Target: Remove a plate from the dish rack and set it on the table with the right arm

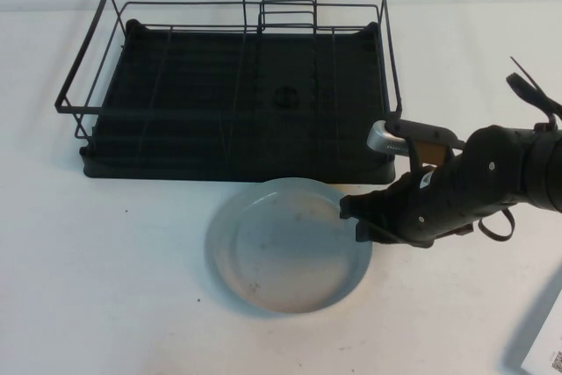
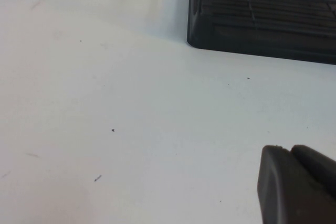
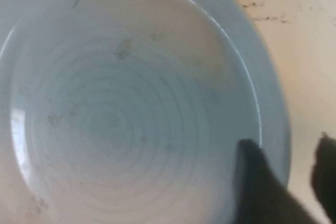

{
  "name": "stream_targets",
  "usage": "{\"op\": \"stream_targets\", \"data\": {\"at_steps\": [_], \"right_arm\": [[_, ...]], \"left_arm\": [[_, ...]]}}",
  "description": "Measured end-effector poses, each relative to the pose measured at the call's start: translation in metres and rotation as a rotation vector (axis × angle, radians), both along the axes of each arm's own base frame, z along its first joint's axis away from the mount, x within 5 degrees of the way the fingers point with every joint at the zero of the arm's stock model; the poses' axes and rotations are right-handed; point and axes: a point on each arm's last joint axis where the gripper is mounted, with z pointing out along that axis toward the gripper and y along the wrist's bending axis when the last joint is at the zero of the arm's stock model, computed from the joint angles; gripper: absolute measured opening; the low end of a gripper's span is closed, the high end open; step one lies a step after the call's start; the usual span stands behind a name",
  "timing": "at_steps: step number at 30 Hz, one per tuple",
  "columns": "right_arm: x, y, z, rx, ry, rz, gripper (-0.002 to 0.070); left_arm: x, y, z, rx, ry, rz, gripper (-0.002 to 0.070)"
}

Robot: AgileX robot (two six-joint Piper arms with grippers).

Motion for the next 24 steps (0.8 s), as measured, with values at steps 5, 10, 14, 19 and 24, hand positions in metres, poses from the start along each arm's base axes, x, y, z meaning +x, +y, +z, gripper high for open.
{"op": "stream_targets", "data": {"at_steps": [5, 10, 14, 19, 24], "right_arm": [[0.0, -0.002, 0.0, -0.03, -0.016, 0.027, 0.0381], [-0.008, -0.009, 0.024, -0.075, -0.078, 0.09, 0.0434], [-0.025, -0.022, 0.061, -0.115, -0.132, 0.147, 0.0359], [-0.056, -0.042, 0.102, -0.154, -0.148, 0.192, 0.0071], [-0.087, -0.061, 0.136, -0.154, -0.182, 0.206, -0.0005]], "left_arm": [[0.0, 0.0, 0.0, 0.0, 0.0, 0.0, -0.0004], [0.0, 0.0, 0.0, 0.0, 0.0, 0.0, -0.0004], [0.0, 0.0, 0.0, 0.0, 0.0, 0.0, -0.0004], [0.0, 0.0, 0.0, 0.0, 0.0, 0.0, -0.0004], [0.0, 0.0, 0.0, 0.0, 0.0, 0.0, -0.0004]]}}
